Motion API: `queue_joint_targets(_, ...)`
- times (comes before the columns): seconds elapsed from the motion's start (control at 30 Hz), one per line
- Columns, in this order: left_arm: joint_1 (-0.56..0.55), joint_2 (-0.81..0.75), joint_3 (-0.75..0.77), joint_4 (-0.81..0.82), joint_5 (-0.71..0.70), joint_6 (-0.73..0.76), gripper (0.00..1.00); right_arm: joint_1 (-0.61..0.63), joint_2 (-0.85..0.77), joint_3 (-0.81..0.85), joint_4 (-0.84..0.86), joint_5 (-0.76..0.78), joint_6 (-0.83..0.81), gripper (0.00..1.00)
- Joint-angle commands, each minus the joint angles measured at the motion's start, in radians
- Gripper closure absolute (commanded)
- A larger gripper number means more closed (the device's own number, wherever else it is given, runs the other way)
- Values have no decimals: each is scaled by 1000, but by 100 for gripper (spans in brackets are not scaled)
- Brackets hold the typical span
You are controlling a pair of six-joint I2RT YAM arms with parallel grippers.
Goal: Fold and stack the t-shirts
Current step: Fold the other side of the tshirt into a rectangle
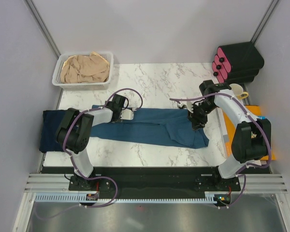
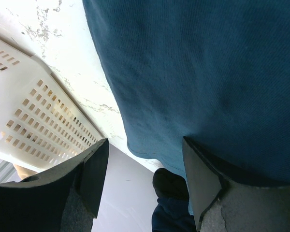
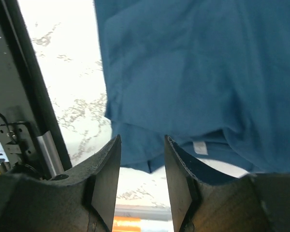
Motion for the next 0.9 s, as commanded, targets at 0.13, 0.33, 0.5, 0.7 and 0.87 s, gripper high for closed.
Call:
queue_joint_targets(0.13,4,57,-58,-149,149,-98,30,120,-2,-103,71,-34,55,51)
queue_joint_targets(0.33,2,57,-59,-148,149,-101,30,190,12,-138,157,-28,126,50)
queue_joint_targets(0.5,2,50,-75,-144,151,-106,30,241,-6,-170,257,-28,232,50)
queue_joint_targets(0.7,4,46,-90,-140,152,-104,30,324,-26,-239,423,-4,394,50)
queue_joint_targets(0.87,4,44,-98,-135,149,-100,31,379,-32,-261,505,24,480,50)
